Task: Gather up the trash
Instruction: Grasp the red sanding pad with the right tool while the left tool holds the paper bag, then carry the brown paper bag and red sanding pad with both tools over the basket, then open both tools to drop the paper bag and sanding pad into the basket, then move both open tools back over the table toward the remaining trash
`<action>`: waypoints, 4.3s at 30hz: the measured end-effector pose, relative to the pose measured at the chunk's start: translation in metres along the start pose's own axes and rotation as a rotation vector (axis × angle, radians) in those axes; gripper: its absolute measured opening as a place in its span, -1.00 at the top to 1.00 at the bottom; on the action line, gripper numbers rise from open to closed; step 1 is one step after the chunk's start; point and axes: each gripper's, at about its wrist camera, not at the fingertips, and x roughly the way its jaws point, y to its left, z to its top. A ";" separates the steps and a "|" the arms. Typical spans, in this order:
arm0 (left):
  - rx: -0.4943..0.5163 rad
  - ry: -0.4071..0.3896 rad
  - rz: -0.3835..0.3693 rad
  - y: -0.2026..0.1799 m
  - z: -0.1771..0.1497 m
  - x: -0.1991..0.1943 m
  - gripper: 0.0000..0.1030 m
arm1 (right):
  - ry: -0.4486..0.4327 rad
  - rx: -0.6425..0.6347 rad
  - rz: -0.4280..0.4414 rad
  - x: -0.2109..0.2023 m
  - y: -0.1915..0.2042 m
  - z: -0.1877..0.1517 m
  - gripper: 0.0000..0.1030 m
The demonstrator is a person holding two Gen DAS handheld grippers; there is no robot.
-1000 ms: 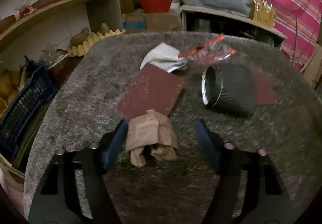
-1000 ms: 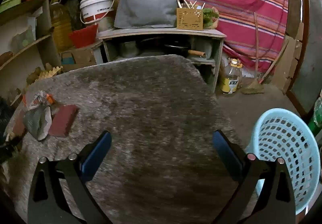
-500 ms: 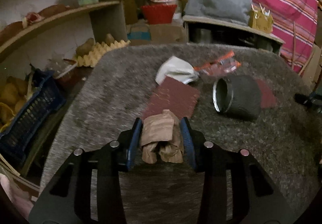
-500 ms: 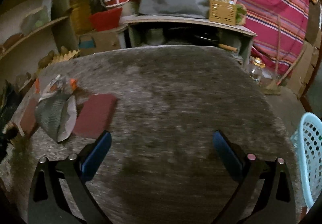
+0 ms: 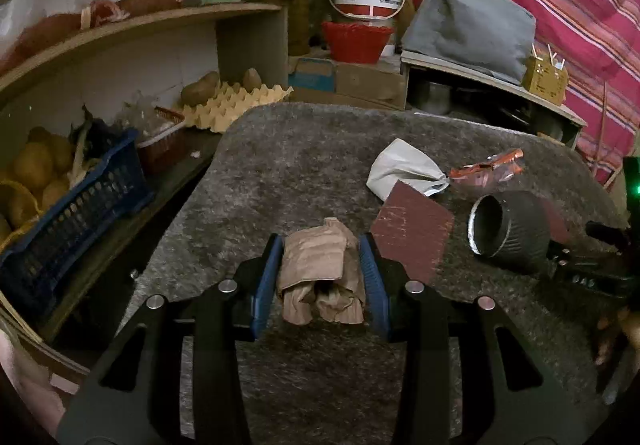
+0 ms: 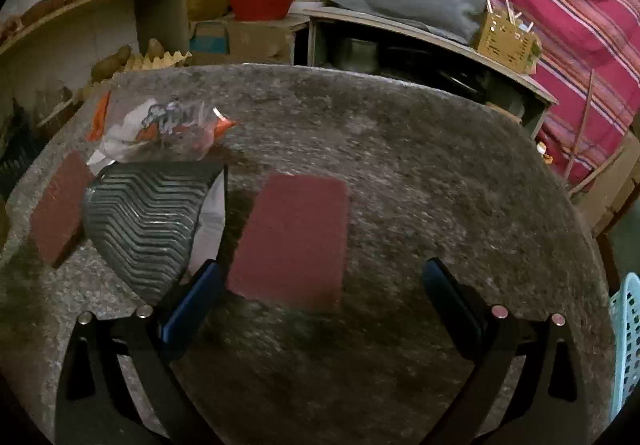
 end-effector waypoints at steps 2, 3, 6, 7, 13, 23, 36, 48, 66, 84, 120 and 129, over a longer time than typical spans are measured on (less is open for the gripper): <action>0.001 0.001 -0.003 -0.001 0.001 0.001 0.24 | 0.012 0.017 -0.024 0.003 -0.002 0.001 -0.90; 0.003 0.000 -0.004 -0.001 0.001 0.001 0.24 | 0.021 0.032 -0.025 0.006 -0.005 0.001 -0.89; 0.006 -0.002 -0.014 -0.005 0.002 0.000 0.24 | 0.056 0.071 0.025 0.013 -0.011 0.001 -0.87; 0.013 -0.005 -0.015 -0.008 0.002 -0.001 0.24 | 0.065 0.068 0.034 0.015 -0.011 0.001 -0.81; 0.019 -0.004 -0.018 -0.013 0.003 -0.001 0.24 | 0.059 0.027 0.082 0.015 -0.002 0.000 -0.25; 0.021 -0.012 -0.016 -0.020 0.004 -0.009 0.24 | 0.013 0.099 0.151 -0.002 -0.026 -0.001 -0.11; 0.060 -0.050 -0.063 -0.078 0.010 -0.033 0.24 | -0.079 0.105 0.062 -0.060 -0.112 -0.018 -0.11; 0.124 -0.070 -0.153 -0.168 0.007 -0.049 0.24 | -0.116 0.180 0.015 -0.104 -0.204 -0.048 -0.11; 0.285 -0.076 -0.298 -0.327 -0.008 -0.063 0.24 | -0.128 0.353 -0.128 -0.137 -0.356 -0.100 -0.11; 0.417 -0.072 -0.583 -0.516 -0.059 -0.107 0.24 | -0.090 0.518 -0.238 -0.151 -0.466 -0.164 -0.11; 0.334 -0.146 -0.410 -0.407 -0.017 -0.101 -0.89 | -0.102 0.467 -0.343 -0.133 -0.408 -0.124 -0.79; 0.255 -0.141 -0.188 -0.273 0.003 -0.063 -0.89 | -0.158 0.407 -0.173 -0.111 -0.330 -0.081 -0.92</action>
